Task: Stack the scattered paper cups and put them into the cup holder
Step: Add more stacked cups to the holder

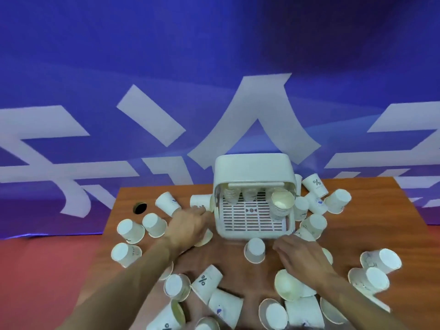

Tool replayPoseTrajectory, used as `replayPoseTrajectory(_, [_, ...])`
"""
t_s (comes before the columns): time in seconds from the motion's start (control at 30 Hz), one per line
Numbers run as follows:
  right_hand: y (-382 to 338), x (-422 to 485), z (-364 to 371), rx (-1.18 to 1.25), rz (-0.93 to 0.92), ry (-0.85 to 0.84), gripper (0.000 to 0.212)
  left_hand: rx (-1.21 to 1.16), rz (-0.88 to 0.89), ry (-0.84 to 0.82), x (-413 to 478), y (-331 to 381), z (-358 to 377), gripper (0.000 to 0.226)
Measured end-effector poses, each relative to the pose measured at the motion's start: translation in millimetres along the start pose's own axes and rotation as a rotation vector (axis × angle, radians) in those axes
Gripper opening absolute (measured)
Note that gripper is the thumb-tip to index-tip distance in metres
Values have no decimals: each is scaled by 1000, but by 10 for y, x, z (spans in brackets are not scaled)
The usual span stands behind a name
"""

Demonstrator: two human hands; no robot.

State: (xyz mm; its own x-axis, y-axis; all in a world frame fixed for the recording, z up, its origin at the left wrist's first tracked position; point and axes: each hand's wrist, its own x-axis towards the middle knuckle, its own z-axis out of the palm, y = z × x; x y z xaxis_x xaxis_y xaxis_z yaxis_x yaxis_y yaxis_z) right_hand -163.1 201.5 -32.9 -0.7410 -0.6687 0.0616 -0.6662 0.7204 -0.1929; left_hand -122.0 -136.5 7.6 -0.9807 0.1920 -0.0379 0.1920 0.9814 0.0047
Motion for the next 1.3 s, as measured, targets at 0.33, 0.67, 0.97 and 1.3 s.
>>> replayPoseTrajectory(0.33, [-1491,1138,-95,73,40,31,27,33,-345,106,-857,-1257,-303,25])
replayPoseTrajectory(0.67, [-2477,1932,24,163,109,-10,31,73,-392,118,-1585,-2297,-303,15])
replayPoseTrajectory(0.97, [-2365,1850,113,163,319,-123,33,-10,-486,9,-1587,-2721,31,24])
replayPoseTrajectory(1.3, [-2115,1655,537,81,617,-281,21,-100,-257,-45,-304,-2141,362,21])
